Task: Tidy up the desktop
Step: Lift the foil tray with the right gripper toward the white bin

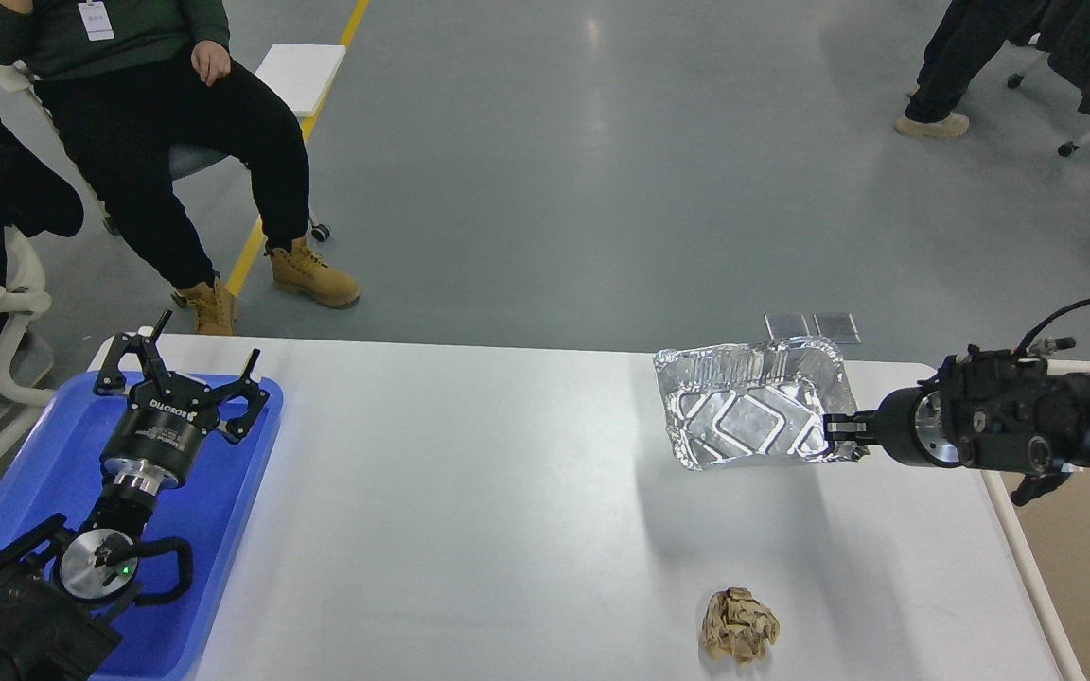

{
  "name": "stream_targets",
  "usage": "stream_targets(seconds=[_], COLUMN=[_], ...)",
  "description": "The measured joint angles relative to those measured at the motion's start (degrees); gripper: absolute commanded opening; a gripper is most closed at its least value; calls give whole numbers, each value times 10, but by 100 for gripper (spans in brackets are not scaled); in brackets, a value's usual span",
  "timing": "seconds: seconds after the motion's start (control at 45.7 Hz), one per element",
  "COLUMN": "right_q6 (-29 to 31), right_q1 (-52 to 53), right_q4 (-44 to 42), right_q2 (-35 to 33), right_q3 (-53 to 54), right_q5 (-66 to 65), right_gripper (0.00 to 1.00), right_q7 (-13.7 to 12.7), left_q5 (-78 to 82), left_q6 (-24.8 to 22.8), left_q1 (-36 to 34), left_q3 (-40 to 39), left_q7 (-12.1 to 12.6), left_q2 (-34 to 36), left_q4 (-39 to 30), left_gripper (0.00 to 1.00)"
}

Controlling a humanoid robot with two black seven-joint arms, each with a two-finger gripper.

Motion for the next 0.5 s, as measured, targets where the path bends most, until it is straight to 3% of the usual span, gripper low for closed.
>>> stream_targets(seconds=[0.263,0.504], right_q6=[30,82], right_q1=[155,276], right_q4=[144,222], right_q2=[-40,-59], right_q3=[-54,-85], right_q5=[-16,-20], right_gripper=[0,0], right_q7=[0,1], left_q5=[0,0], left_q6=[0,0], left_q1=[0,0], left_q3=[0,0], left_q7=[0,0], left_q2=[0,0], left_q4=[0,0], left_gripper=[99,99])
